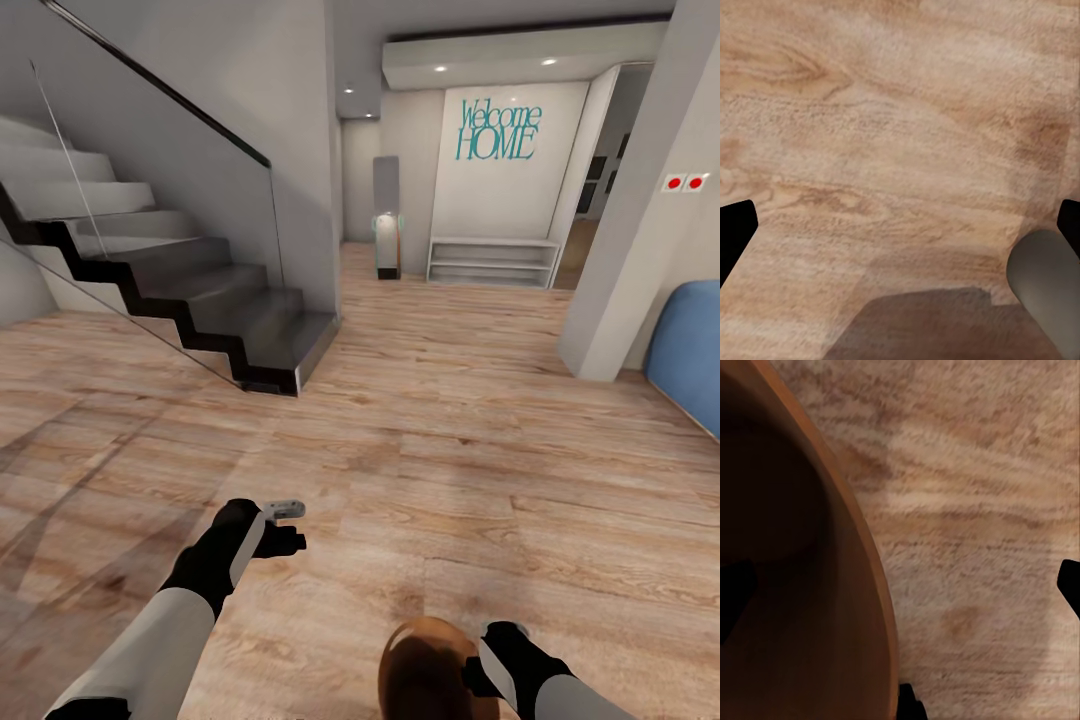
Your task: Put the three can of soda from the living room inside the tash can in the kitchen.
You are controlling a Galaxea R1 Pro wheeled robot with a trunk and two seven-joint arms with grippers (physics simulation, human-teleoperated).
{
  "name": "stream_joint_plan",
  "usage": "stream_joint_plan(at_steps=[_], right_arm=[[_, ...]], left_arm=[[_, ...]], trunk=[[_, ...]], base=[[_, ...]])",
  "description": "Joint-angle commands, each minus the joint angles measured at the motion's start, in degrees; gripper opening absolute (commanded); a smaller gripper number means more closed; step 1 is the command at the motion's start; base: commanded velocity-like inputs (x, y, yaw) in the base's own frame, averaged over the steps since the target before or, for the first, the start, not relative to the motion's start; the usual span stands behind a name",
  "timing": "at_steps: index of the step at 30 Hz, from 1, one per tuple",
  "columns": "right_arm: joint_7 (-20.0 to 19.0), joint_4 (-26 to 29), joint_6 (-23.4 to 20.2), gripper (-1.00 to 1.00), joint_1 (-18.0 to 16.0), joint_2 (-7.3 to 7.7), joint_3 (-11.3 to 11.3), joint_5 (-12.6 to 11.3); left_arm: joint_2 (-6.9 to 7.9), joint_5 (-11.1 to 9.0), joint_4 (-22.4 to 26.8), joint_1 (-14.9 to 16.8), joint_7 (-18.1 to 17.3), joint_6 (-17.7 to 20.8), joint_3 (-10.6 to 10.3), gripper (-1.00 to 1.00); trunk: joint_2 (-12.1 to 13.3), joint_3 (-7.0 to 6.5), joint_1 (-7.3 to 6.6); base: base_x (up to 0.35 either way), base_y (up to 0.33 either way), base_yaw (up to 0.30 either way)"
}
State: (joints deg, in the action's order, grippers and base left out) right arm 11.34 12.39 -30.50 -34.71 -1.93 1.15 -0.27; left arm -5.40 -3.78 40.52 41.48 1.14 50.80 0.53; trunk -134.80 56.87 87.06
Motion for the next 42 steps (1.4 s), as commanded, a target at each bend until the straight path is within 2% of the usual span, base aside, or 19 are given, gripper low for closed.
stream_joint_plan(at_steps=[1,24,25,42], right_arm=[[0.0,0.0,0.0,1.0,0.0,0.0,0.0,0.0],[-0.1,-0.1,0.0,1.0,0.0,0.07,0.0,0.0],[-0.1,-0.1,0.0,-1.0,0.0,0.08,0.0,0.0],[0.0,-0.1,0.0,-1.0,0.0,0.0,0.0,0.0]], left_arm=[[-0.02,0.0,0.0,0.0,0.0,0.0,0.0,1.0],[-0.02,0.0,0.0,0.0,0.0,0.0,0.0,1.0],[0.0,0.0,0.0,0.0,0.0,0.0,0.0,1.0],[-0.03,0.0,0.0,0.0,-0.1,0.0,0.0,1.0]], trunk=[[-0.4,0.18,0.23],[-0.4,0.18,0.23],[-0.4,0.18,0.23],[-0.4,0.18,0.23]], base=[[0.0,0.0,0.0],[0.0,0.0,0.0],[0.0,0.0,0.0],[0.0,0.0,0.0]])
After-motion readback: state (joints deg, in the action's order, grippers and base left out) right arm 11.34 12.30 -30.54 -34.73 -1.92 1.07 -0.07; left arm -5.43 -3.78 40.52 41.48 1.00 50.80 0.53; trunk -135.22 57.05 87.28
